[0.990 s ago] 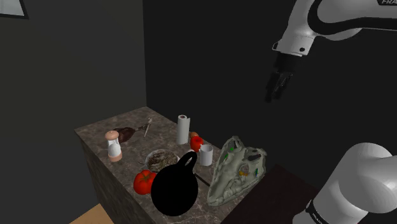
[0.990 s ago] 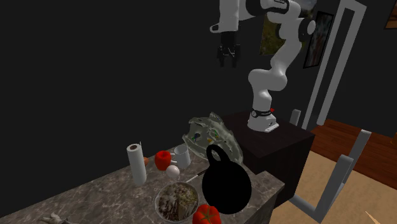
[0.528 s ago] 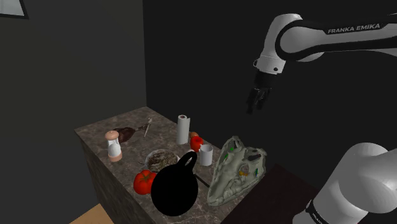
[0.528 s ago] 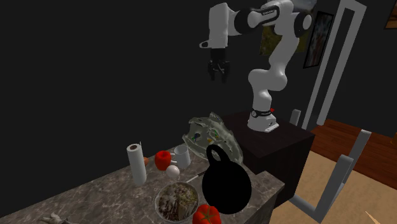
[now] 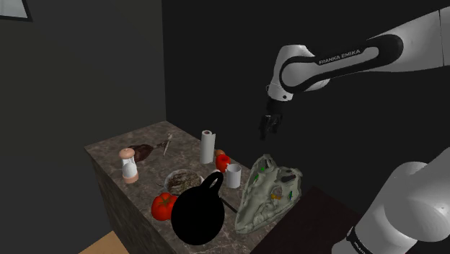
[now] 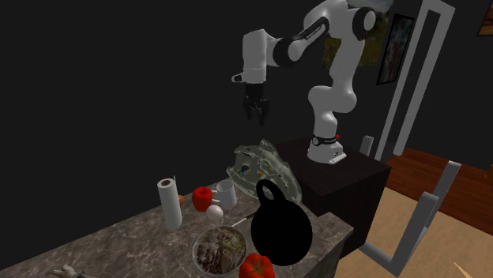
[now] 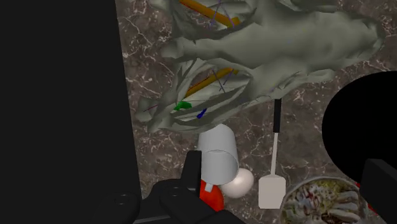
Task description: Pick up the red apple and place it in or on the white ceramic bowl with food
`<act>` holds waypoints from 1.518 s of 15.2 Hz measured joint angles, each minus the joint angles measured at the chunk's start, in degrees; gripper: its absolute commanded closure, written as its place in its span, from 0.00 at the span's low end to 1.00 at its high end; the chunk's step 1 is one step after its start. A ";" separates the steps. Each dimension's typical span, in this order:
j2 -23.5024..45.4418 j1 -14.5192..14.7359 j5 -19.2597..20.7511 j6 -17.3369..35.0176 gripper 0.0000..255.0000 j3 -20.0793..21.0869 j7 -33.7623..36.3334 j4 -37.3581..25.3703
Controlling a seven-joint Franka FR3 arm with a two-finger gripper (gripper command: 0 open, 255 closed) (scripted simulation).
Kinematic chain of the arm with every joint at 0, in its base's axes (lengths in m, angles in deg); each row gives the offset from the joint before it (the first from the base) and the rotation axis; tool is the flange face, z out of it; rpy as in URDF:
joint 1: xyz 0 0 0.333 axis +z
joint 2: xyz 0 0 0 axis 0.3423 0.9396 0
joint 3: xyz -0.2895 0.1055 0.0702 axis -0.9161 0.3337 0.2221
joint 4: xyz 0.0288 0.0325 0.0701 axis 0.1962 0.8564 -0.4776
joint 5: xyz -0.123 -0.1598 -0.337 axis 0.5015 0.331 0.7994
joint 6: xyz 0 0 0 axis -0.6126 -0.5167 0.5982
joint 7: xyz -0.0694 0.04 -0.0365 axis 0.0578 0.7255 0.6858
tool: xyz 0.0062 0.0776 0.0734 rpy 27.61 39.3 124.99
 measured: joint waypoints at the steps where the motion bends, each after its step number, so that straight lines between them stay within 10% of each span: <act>1: 2.26 0.00 0.13 1.47 0.00 0.01 -0.15 -0.75; 23: 51.14 0.02 3.70 21.64 0.00 -0.51 -1.87 -28.49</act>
